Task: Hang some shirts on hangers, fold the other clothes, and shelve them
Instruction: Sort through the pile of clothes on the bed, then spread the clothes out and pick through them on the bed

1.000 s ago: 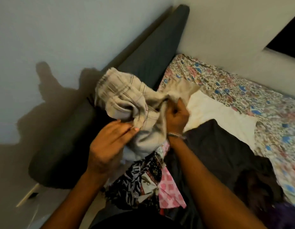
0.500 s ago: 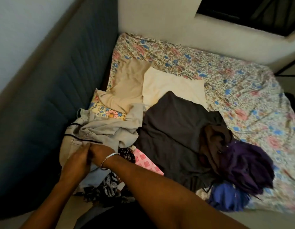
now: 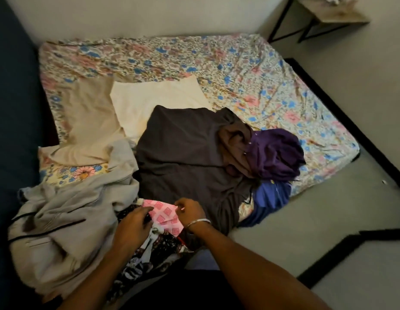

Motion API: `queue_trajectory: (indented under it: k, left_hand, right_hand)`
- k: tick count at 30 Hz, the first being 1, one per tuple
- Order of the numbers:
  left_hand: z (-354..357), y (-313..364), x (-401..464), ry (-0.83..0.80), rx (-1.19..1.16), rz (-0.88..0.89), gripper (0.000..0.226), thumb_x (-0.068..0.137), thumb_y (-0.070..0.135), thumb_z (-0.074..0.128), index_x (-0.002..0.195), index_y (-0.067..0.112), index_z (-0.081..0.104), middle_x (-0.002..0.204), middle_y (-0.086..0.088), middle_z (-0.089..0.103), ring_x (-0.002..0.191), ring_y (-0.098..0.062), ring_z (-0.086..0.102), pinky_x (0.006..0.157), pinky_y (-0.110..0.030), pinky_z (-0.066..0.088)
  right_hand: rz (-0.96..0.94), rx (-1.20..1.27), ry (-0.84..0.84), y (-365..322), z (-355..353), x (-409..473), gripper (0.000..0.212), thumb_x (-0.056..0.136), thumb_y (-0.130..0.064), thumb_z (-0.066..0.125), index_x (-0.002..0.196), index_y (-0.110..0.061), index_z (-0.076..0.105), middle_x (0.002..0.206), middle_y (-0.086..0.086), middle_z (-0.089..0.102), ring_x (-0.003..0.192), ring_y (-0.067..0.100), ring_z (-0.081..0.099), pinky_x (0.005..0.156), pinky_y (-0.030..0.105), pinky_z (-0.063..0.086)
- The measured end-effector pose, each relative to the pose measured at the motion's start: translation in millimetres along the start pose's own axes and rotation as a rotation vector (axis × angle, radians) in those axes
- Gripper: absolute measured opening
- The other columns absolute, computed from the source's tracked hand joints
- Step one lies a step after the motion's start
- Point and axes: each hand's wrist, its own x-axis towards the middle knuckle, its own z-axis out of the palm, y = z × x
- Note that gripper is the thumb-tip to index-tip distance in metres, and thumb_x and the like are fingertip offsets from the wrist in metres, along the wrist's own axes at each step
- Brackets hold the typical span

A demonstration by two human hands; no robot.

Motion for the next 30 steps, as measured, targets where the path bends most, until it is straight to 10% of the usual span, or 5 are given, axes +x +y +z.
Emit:
queue_trajectory:
  k: [13,21,30]
  left_hand:
    - [121,10,108,-0.170,-0.113,-0.437,0.047,0.089,0.019,0.075,0.133,0.009,0.061,0.136,-0.012,0.061,0.127,-0.028,0.055,0.112,-0.035,0.040]
    - [224,54,175,-0.388,0.021,-0.265,0.059,0.091,0.021,0.072,0.146,0.019,0.052,0.157,-0.002,0.042,0.144,-0.023,0.040,0.119,-0.031,0.029]
    - [245,91,169,-0.451,-0.004,-0.181,0.056,0.090,0.020,0.070,0.144,0.020,0.053,0.150,0.000,0.047,0.136,-0.022,0.049,0.112,-0.030,0.039]
  right_hand:
    - [0.295,-0.026,-0.025,126,-17,70,0.024,0.086,-0.027,0.069,0.110,-0.027,0.073,0.112,0.000,0.073,0.107,0.026,0.067,0.086,0.034,0.054]
    - [0.763,0.159,0.182,212,-21,153,0.082,0.075,-0.046,0.083,0.137,-0.003,0.050,0.133,0.018,0.058,0.117,0.039,0.060,0.092,0.044,0.052]
    - [0.918,0.689,0.105,258,-34,213,0.035,0.088,-0.025,0.074,0.061,-0.006,0.063,0.055,0.007,0.064,0.056,0.031,0.064,0.063,0.042,0.055]
